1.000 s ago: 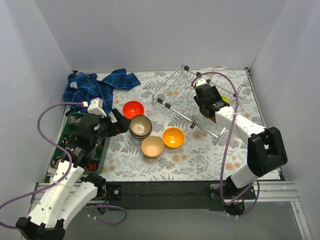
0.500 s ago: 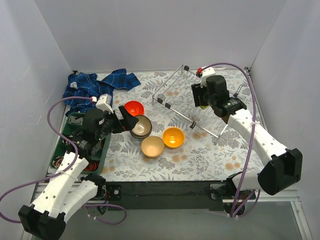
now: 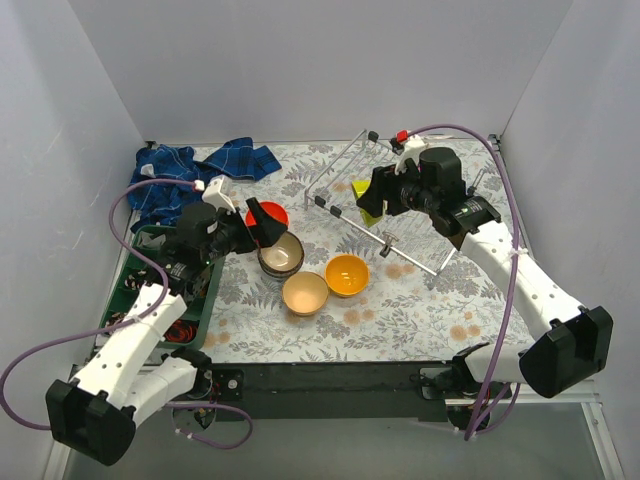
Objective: Unload the bowls from the dish rack
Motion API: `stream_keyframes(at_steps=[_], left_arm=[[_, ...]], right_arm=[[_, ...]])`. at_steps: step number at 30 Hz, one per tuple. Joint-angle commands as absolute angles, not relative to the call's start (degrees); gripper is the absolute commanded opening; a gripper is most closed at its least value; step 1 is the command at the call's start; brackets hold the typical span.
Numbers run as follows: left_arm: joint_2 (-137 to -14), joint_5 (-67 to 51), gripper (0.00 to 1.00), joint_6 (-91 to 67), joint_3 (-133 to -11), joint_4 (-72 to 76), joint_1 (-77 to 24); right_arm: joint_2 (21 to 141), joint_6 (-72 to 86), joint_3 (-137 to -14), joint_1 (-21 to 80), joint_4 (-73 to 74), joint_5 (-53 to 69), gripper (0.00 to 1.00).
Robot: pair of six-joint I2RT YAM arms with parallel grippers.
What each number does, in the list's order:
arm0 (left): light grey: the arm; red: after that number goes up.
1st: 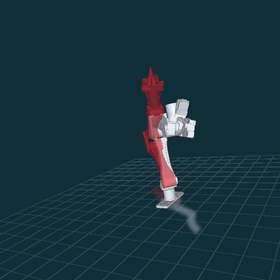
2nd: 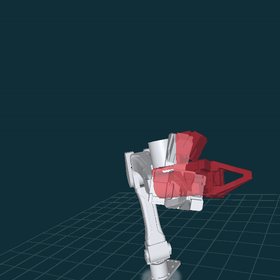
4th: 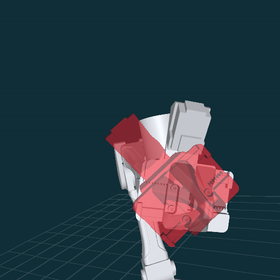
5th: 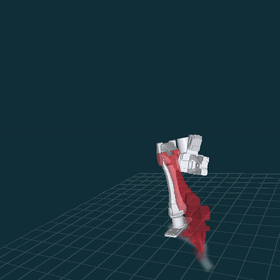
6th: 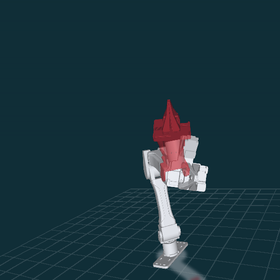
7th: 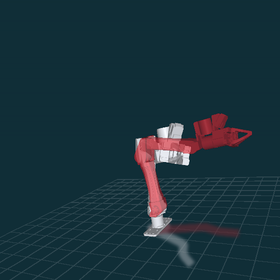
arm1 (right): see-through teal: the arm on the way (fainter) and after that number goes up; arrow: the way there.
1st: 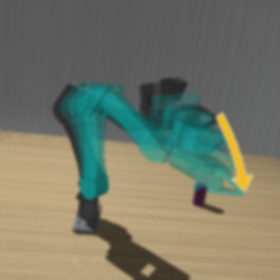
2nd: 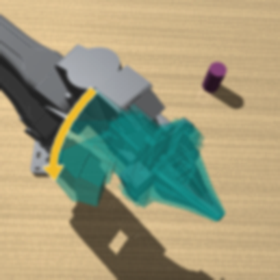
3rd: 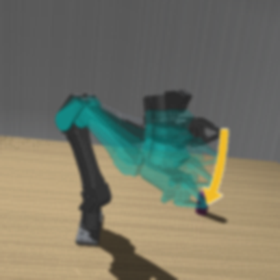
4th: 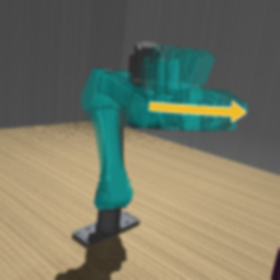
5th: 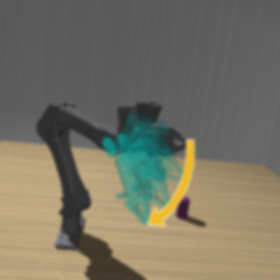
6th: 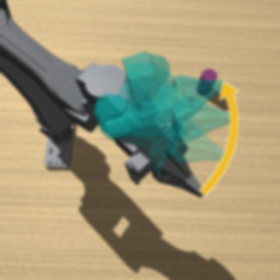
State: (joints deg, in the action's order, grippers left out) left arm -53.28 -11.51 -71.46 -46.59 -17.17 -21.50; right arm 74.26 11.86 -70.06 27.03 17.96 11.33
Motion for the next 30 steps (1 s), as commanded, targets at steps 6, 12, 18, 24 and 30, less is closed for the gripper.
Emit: stream_keyframes(at_steps=[6,12,18,24,30], left_arm=[[-58.36,-16.61,0.98,-76.02,-47.81,-5.02,-22.93],[-60.90,-17.58,0.98,-78.39,-45.27,3.33,-25.83],[-64.24,-17.14,0.98,-81.65,-43.51,9.58,-28.29],[-66.44,-15.03,0.93,-83.67,-42.72,11.86,-29.97],[-67.59,-14.33,0.78,-86.92,-41.40,13.97,-30.14]], right_arm=[[70.31,27.32,-65.31,27.16,0.63,28.38,0.31],[69.96,35.67,-60.48,27.16,-8.34,33.22,0.31],[69.26,41.22,-56.78,27.16,-14.05,35.51,0.31],[69.08,44.55,-55.37,27.16,-17.14,37.53,0.31],[68.73,47.11,-52.48,27.07,-19.68,38.41,0.31]])
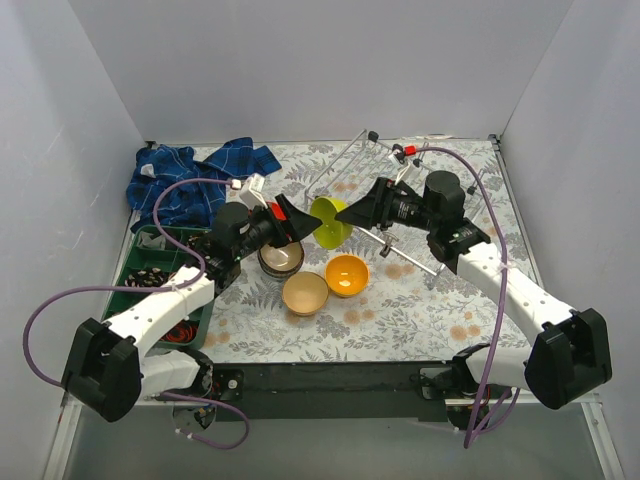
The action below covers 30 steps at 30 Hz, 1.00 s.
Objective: Unload the bowls from the dish rack
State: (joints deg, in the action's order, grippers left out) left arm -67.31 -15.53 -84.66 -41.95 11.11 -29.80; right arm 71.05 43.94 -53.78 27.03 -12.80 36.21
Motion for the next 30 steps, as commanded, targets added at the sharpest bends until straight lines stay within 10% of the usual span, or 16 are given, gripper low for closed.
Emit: stream_keyframes(at_steps=[1,15,22,30], left_arm=[[-67.76,-14.50,0.73,-87.01,-41.14,14.24,-30.15],[-70.14,-15.29,0.49,-89.38,-38.15,17.84,-32.34],[-67.51,-13.72,0.17,-89.56,-36.48,17.84,-32.61],[-64.16,-8.71,0.00,-84.66,-38.84,10.82,-32.52]], right_arm=[[68.47,47.63,-52.21,27.16,-20.04,38.41,0.31],[68.73,52.21,-48.25,27.07,-25.22,40.25,0.31],[68.73,52.29,-47.46,27.16,-25.49,40.25,0.32],[67.06,49.40,-46.14,26.98,-22.86,37.97,0.73]])
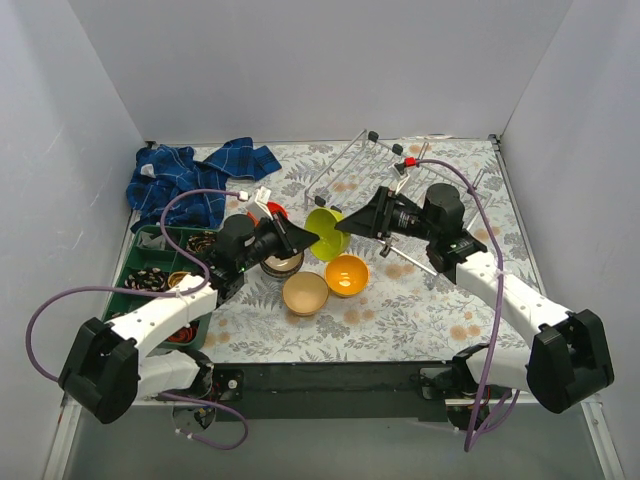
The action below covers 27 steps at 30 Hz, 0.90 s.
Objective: Unload the bowls from the dish rack
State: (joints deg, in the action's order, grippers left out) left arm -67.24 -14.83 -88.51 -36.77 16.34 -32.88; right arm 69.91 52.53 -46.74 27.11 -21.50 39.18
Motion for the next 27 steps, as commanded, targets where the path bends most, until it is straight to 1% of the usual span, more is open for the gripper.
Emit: stream_keyframes(at_steps=[1,4,9,15,19,24,27], left_arm=[[-63.81,-7.92,0.00,-83.77,-39.46,7.85,-32.61],[-62.76,-4.05,0.00,-80.17,-42.18,0.39,-32.52],[-61.61,-0.70,0.00,-73.49,-48.67,-11.66,-32.52],[-61.61,1.41,0.00,-68.73,-52.99,-20.20,-32.61],[-61.52,1.58,0.00,-67.33,-54.40,-24.25,-32.70],[-61.52,0.09,0.00,-65.57,-55.11,-27.85,-32.87],[-61.70,0.09,0.00,-64.87,-55.20,-29.17,-33.40]], right_arm=[[66.80,48.52,-46.23,26.81,-21.89,37.62,0.75],[65.83,43.78,-47.81,26.28,-15.05,35.08,0.81],[64.78,34.82,-51.75,25.31,-2.59,30.33,0.83],[63.55,24.89,-55.98,25.05,10.27,18.47,0.84],[62.76,20.57,-58.70,24.96,18.78,6.81,0.84],[61.00,16.88,-59.76,25.05,22.15,-2.35,0.85],[60.47,15.38,-60.12,25.05,23.29,-4.65,0.85]])
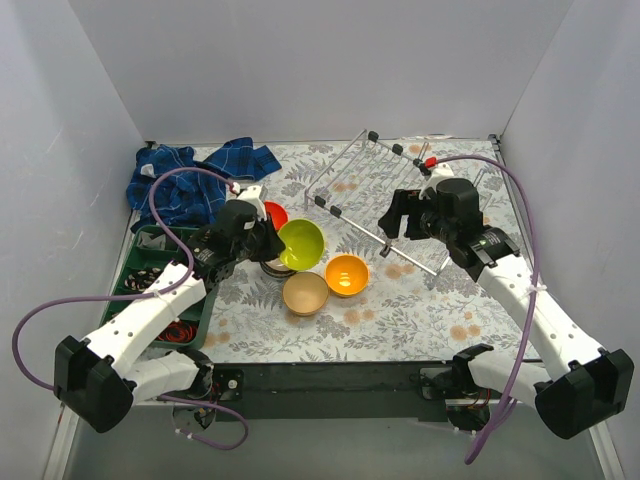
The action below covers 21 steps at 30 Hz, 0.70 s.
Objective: Unload the bowls from the dish rack
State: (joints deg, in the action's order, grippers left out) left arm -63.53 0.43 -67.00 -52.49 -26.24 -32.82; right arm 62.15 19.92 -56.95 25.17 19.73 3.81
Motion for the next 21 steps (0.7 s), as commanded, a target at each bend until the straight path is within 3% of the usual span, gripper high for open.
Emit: stream_keyframes(at_steps=[1,21], left_arm=[[-61.70,0.09,0.00,-64.60,-55.46,-29.53,-33.75],[-60.47,1.67,0.00,-61.00,-55.02,-45.43,-35.77]], right_arm=[[60.38,15.12,-60.20,25.05,23.47,-4.92,0.85],[59.33,13.62,-58.80,25.05,23.82,-9.22,0.85]])
